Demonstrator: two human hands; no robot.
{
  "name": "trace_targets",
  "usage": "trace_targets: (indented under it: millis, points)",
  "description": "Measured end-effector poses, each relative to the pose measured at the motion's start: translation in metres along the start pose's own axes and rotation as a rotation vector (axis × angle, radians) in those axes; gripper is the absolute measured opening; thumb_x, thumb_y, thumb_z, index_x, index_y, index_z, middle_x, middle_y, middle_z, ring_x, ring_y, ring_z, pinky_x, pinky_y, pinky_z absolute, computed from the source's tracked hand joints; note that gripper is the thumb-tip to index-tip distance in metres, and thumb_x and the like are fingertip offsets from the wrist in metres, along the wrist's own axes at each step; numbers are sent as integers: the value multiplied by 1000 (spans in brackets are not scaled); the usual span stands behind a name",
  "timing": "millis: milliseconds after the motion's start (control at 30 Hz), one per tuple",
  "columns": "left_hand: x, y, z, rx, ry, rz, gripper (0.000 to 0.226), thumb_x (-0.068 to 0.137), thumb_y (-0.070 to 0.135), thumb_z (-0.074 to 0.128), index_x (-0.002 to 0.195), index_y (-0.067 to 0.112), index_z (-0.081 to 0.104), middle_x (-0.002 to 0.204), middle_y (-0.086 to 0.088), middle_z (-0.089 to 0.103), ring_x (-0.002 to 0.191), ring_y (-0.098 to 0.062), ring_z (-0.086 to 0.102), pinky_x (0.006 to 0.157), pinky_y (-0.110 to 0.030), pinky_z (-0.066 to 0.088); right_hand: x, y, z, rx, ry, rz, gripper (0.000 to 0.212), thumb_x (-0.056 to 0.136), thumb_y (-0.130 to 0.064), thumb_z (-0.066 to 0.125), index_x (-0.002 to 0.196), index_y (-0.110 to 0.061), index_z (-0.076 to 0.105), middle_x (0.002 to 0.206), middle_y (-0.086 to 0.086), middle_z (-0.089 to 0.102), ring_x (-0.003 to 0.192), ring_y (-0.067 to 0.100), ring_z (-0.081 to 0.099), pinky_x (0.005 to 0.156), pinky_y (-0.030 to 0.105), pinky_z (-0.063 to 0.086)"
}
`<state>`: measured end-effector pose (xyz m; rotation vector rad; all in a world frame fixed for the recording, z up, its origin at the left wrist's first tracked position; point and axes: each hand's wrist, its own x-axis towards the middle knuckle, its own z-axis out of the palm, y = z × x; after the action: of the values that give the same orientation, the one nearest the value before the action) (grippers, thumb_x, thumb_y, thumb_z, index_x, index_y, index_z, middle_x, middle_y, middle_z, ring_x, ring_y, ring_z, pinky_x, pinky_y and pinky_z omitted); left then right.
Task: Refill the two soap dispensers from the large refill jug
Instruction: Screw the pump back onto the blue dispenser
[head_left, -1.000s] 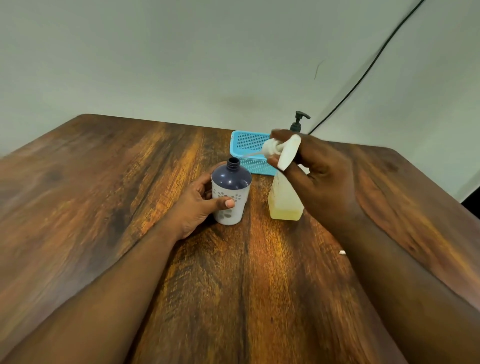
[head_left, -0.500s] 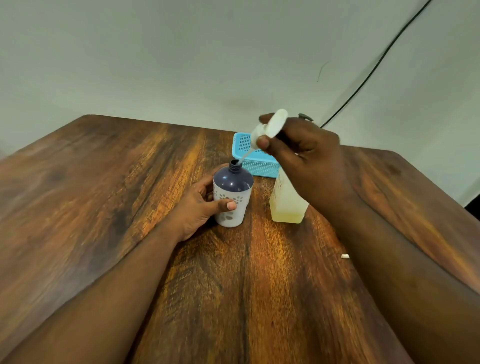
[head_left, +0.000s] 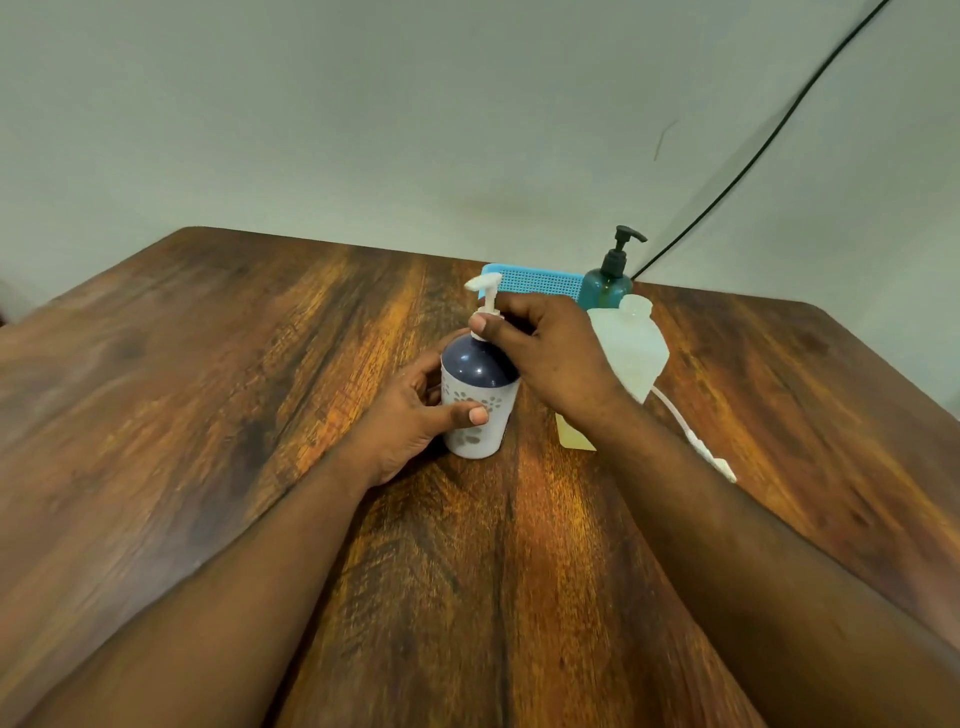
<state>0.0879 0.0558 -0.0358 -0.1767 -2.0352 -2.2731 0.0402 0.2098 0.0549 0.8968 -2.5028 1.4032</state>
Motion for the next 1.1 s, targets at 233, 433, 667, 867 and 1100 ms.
trace_targets:
  millis: [233,433,667,867,1100]
  points:
    - [0,2,3,-7,9,7,82,71,-1,75,145,17,44,127,-2,68,120,-18,63,92,-27,54,-9,11,11,139,190,19,24,76,-31,78,95,-17,71,90,-9,71,89,2,65,81,21,53]
    - [-1,4,5,-27,14,0,78,71,-3,73,142,14,46,124,-1,69,115,-15,65,89,-24,55,-10,19,36,75,350,-8,42,73,-36,79,108,-17,66,97,-3,61,92,12,59,79,29,53]
    - [0,0,1,-25,-1,4,80,66,8,84,138,19,50,130,-8,66,122,-24,62,99,-34,53,-7,21,44,206,379,55,42,66,-43,84,89,-17,59,88,-3,66,84,12,64,73,35,57]
    - [0,1,2,-22,-21,25,78,70,-8,77,139,13,48,123,-2,70,116,-18,65,90,-27,55,-21,29,47,337,447,-23,36,69,-23,85,82,-14,52,77,-5,56,75,9,57,68,27,51]
    - [-1,1,3,-36,-18,32,76,66,-1,82,133,20,53,122,-1,70,115,-18,65,90,-28,55,-22,27,45,485,306,18,44,72,-15,82,113,-19,65,111,-9,66,109,4,61,94,20,50]
